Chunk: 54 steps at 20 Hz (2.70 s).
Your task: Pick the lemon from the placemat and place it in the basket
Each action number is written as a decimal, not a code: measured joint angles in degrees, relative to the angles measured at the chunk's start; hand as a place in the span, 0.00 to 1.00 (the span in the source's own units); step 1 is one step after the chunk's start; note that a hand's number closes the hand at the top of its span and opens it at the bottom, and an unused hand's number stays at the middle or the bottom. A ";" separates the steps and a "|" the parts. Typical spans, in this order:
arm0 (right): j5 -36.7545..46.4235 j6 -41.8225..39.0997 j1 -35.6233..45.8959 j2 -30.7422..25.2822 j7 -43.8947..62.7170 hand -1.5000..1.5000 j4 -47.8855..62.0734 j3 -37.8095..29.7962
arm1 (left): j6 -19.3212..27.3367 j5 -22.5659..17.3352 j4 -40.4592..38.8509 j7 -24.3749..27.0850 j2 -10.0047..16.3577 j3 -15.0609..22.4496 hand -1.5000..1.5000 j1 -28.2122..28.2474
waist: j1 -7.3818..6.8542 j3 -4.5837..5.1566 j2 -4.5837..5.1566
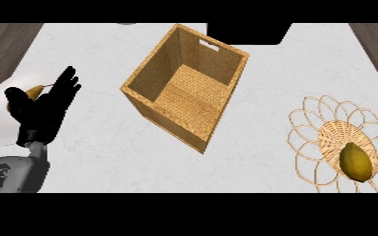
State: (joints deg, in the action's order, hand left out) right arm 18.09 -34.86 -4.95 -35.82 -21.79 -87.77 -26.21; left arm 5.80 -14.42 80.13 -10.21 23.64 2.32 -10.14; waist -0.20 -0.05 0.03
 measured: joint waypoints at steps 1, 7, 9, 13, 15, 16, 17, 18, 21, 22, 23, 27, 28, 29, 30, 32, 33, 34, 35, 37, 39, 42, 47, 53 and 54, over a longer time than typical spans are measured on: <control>1.38 1.22 0.49 1.15 -0.19 0.00 0.62 1.17 | -0.49 -0.06 -0.12 -0.47 0.17 -0.47 0.50 -0.32 | 0.01 0.02 0.00; 8.20 3.80 2.70 2.47 -1.18 0.00 5.34 5.07 | -2.45 1.39 -3.26 0.69 -0.80 -2.46 0.50 -1.78 | 0.13 0.02 0.01; 10.67 4.81 3.81 2.29 -2.26 0.00 8.52 6.48 | -2.69 1.67 -2.17 -0.09 -1.07 -2.56 0.50 -1.03 | 0.00 0.03 0.01; 14.13 6.36 3.07 2.62 -4.04 0.00 10.43 7.75 | -2.70 2.92 -1.64 -0.76 -1.94 -3.68 0.50 -1.34 | 0.16 0.03 -0.02; 15.31 6.66 3.46 2.20 -5.37 0.00 12.06 7.75 | -3.56 3.29 -1.16 -1.23 -1.87 -4.50 0.50 -1.13 | 0.17 0.02 -0.02; 15.80 6.89 3.50 2.27 -6.01 0.00 12.49 7.70 | -3.92 3.69 -1.46 -1.25 -2.05 -4.94 0.50 -1.39 | 0.20 0.04 -0.03; 16.15 6.90 4.25 2.04 -6.56 0.00 13.51 7.59 | -4.50 3.77 -1.66 -1.05 -2.17 -5.50 0.50 -1.35 | 0.20 0.03 -0.03; 16.52 7.03 5.26 1.89 -7.04 0.00 15.15 7.56 | -4.25 4.44 -1.29 -1.01 -2.63 -5.49 0.50 -1.09 | 0.16 0.04 -0.03; 16.80 6.53 5.94 1.19 -8.98 0.00 16.91 6.98 | -4.64 5.13 0.23 -1.99 -3.39 -6.13 0.50 -0.58 | 0.17 0.03 -0.04; 16.57 6.04 5.83 1.39 -9.22 0.00 16.57 6.94 | -4.53 5.55 0.50 -2.13 -3.90 -6.06 0.50 -0.61 | 0.21 0.04 -0.05; 16.32 5.60 5.95 1.65 -9.51 0.00 16.76 7.02 | -4.40 5.95 0.82 -2.45 -4.31 -5.91 0.50 -0.57 | 0.21 0.05 -0.05; 16.38 6.34 4.95 1.68 -12.08 0.00 17.70 7.27 | -4.82 7.15 -0.84 -1.25 -5.57 -6.24 0.50 -1.05 | 0.28 0.03 -0.04; 16.28 6.53 4.38 2.10 -12.22 0.00 17.00 7.45 | -4.88 7.25 -0.31 -1.98 -5.61 -6.39 0.50 -1.07 | 0.29 0.05 -0.05; 16.07 6.15 3.84 2.13 -11.99 0.00 15.85 7.50 | -4.84 7.44 0.02 -1.97 -5.95 -6.50 0.50 -0.72 | 0.31 0.04 -0.06; 16.62 6.80 3.79 2.46 -12.32 0.00 16.00 8.03 | -5.45 7.36 0.30 -2.05 -5.60 -6.93 0.50 -0.33 | 0.28 0.06 -0.06; 16.81 7.14 2.78 2.54 -12.41 0.00 14.95 7.88 | -5.95 7.58 -0.14 -1.27 -5.56 -7.78 0.50 -0.23 | 0.32 0.04 -0.06; 17.42 7.51 3.02 2.93 -12.25 0.00 15.02 8.33 | -6.56 7.60 -1.15 -1.04 -5.28 -8.30 0.50 -0.92 | 0.32 0.06 -0.06; 17.95 7.94 3.41 3.06 -12.26 0.00 15.62 8.32 | -6.70 7.69 -0.39 -1.62 -5.44 -8.42 0.50 -0.77 | 0.28 0.05 -0.05; 18.89 8.92 3.32 3.47 -12.56 0.00 16.16 8.73 | -6.70 7.89 0.12 -1.75 -5.73 -8.44 0.50 -0.49 | 0.26 0.06 -0.06; 20.11 10.13 2.81 4.09 -12.80 0.00 16.26 9.01 | -6.64 8.44 -0.31 -2.22 -6.27 -8.53 0.50 -1.22 | 0.30 0.06 -0.05; 21.15 10.83 2.45 4.52 -12.36 0.00 15.86 9.18 | -6.90 8.55 0.24 -2.66 -6.58 -8.82 0.50 -1.22 | 0.31 0.05 -0.05; 22.69 11.85 3.11 5.03 -12.42 0.00 17.07 9.43 | -7.32 9.20 -0.53 -2.32 -6.97 -9.48 0.50 -1.77 | 0.29 0.05 -0.04; 28.06 16.13 3.18 5.70 -13.66 1.00 18.21 12.92 | -7.98 9.15 -0.26 -3.04 -6.98 -10.07 0.50 -1.82 | 0.16 0.11 -0.06; 31.05 18.27 4.47 6.50 -14.49 1.00 19.24 14.07 | -7.36 10.80 0.04 -2.76 -8.81 -9.73 0.50 -1.36 | 0.26 0.43 -0.18; 31.44 18.66 4.46 6.46 -15.06 1.00 19.58 14.14 | -7.35 10.80 0.35 -3.32 -8.79 -9.94 0.50 -1.55 | 0.28 0.49 -0.20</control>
State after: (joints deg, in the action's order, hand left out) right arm 49.53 -16.20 -0.49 -29.36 -36.84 -68.18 -12.07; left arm -1.55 -3.62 80.48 -13.53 14.85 -7.62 -11.69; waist 0.08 0.44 -0.17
